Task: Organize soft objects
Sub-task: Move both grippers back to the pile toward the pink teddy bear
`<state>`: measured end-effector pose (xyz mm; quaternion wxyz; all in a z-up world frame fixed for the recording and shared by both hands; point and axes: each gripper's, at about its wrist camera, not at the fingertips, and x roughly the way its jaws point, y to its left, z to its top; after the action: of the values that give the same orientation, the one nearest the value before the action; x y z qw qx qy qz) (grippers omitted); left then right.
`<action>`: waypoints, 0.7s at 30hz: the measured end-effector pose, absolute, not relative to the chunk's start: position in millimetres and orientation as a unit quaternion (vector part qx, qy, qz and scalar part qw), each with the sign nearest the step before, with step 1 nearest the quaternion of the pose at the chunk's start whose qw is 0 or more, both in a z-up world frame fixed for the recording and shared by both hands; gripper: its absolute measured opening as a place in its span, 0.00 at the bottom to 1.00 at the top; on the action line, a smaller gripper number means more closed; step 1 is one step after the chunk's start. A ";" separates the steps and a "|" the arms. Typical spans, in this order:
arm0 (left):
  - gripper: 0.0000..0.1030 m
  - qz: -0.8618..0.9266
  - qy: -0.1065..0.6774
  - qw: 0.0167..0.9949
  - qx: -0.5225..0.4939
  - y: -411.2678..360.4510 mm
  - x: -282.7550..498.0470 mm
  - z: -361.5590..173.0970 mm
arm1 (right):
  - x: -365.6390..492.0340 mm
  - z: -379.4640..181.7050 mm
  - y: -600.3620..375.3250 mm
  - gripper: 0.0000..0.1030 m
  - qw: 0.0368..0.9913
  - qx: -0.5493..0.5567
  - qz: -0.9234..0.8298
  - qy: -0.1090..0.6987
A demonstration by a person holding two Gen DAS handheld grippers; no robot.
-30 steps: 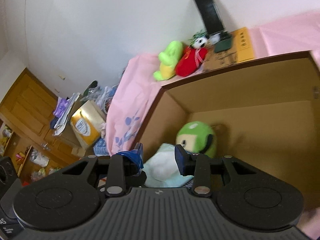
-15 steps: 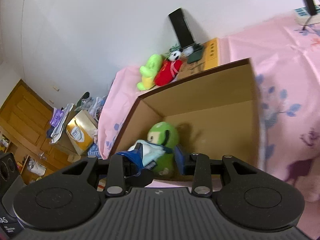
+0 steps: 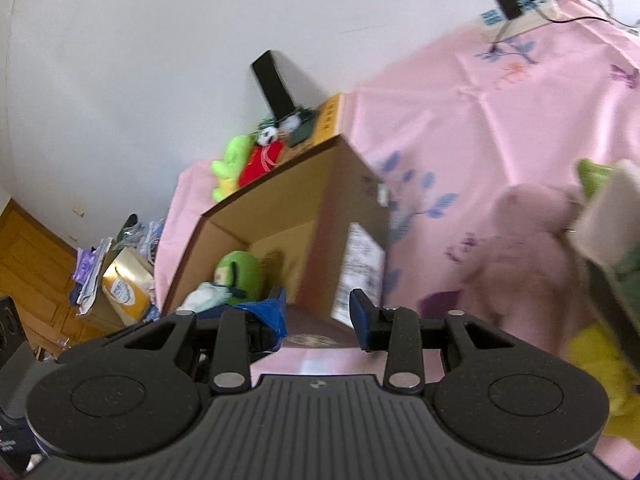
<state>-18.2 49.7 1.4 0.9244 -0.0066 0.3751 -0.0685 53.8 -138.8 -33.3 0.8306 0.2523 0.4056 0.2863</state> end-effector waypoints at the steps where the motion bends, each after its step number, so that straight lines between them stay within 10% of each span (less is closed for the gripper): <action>1: 0.55 -0.070 0.377 0.923 -0.006 43.9 -17.0 -0.2 | 53.1 -35.1 -145.5 0.19 0.831 0.253 0.283 0.407; 21: 0.56 -0.053 0.440 0.897 0.007 -22.6 11.3 -39.0 | 56.6 -74.3 -220.5 0.19 0.827 0.264 0.231 0.439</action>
<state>11.3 -22.6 -39.0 0.8966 0.0071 0.4397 -0.0526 56.6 -220.5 -74.3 0.8270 0.2645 0.4389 0.2314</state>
